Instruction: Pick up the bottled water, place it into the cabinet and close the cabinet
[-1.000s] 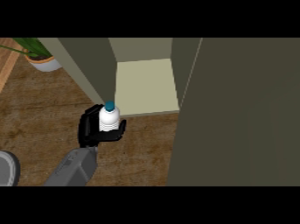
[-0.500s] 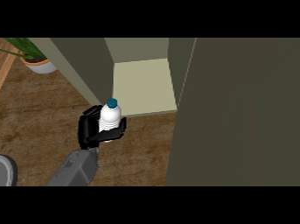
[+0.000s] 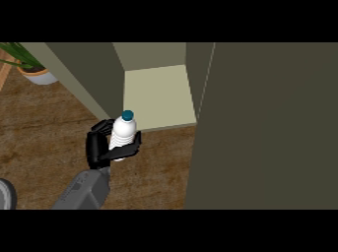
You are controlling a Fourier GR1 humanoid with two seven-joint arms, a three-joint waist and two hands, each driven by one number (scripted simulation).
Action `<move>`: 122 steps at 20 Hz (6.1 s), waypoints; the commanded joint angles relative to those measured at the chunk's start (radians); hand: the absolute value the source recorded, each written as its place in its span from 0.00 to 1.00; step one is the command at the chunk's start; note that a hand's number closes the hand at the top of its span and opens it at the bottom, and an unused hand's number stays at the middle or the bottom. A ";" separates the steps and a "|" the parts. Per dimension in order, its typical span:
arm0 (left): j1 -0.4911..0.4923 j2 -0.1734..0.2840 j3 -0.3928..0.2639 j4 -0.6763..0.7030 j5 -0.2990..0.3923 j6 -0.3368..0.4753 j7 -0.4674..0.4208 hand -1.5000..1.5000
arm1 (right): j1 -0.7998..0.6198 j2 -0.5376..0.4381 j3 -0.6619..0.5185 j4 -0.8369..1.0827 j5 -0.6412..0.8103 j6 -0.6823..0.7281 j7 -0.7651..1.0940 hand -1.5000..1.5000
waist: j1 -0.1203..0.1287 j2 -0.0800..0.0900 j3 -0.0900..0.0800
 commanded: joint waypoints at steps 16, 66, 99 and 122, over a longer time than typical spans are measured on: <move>-0.248 -0.044 0.008 0.031 0.049 0.058 0.110 1.00 | -0.022 -0.028 -0.038 0.054 -0.072 0.055 -0.011 0.00 | -0.086 0.037 -0.020; -0.250 -0.056 -0.153 -0.067 0.109 -0.140 0.077 1.00 | 0.017 -0.101 -0.111 -0.004 -0.126 0.138 0.027 0.00 | 0.026 -0.002 -0.022; 0.397 0.352 -0.159 -0.688 0.135 -0.565 0.110 0.00 | 0.108 -0.065 0.240 -0.391 -0.094 0.056 0.226 1.00 | 0.135 -0.011 -0.022; 0.651 0.656 0.040 -0.900 0.198 -0.677 0.103 0.00 | -0.543 0.132 0.996 -0.076 0.253 -0.372 0.349 1.00 | 0.152 -0.022 -0.027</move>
